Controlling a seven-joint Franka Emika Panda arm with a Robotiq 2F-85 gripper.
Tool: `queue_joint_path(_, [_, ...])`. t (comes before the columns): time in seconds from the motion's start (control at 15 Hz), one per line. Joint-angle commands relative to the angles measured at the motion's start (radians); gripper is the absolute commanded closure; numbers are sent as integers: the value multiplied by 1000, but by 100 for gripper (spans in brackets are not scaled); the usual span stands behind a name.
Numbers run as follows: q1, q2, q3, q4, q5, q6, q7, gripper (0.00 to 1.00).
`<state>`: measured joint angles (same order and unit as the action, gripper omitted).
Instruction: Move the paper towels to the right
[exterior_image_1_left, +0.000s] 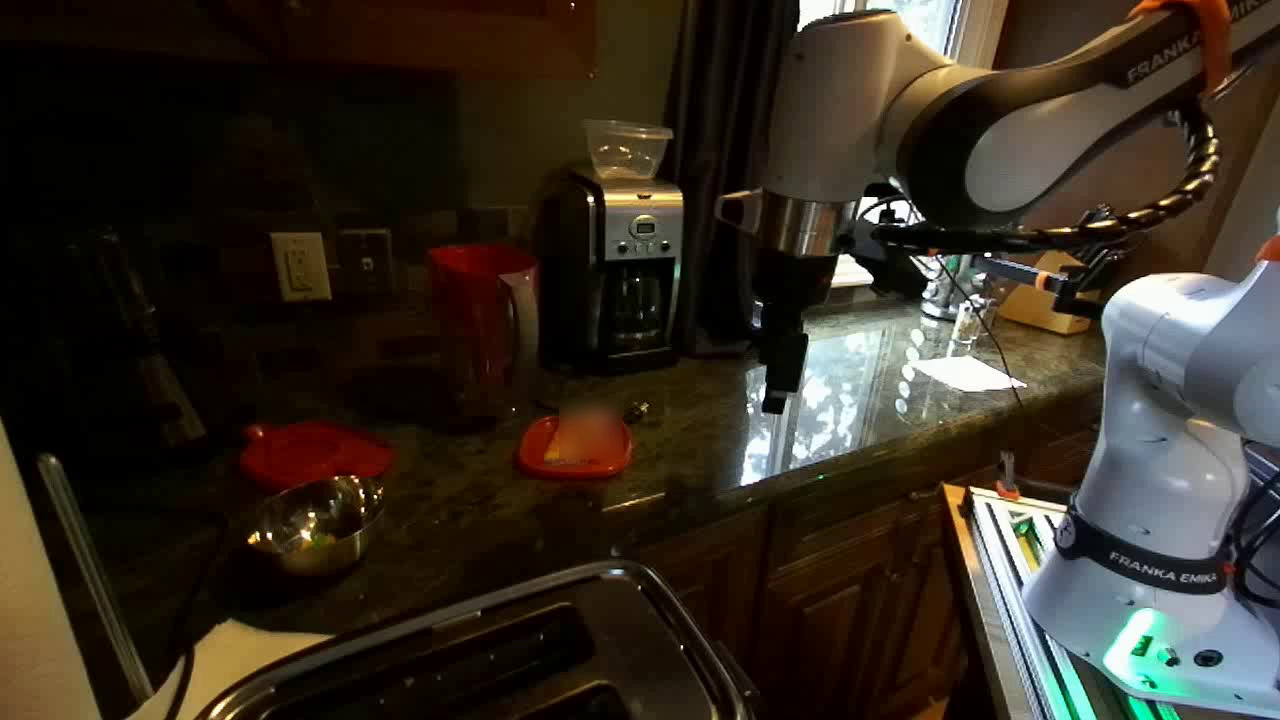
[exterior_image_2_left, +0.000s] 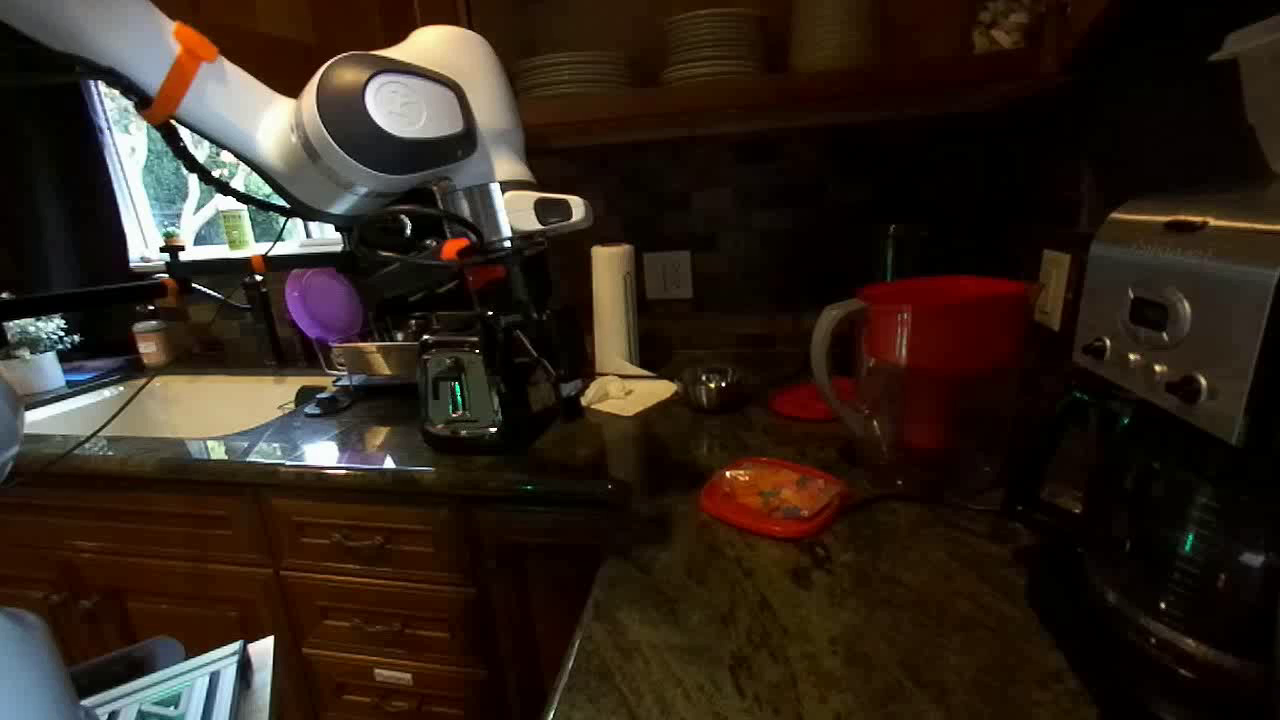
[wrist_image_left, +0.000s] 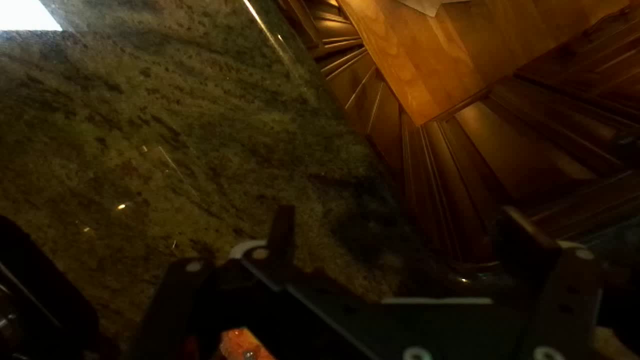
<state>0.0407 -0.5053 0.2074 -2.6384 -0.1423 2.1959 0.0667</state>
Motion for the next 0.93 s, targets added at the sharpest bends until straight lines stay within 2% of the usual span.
queue_joint_path(0.0, [21,2,-20,2,-12,-4,10,0])
queue_joint_path(0.67, [21,2,-20,2,-12,-4,10,0])
queue_joint_path(0.87, [27,8,-39,28,13,90,13,0])
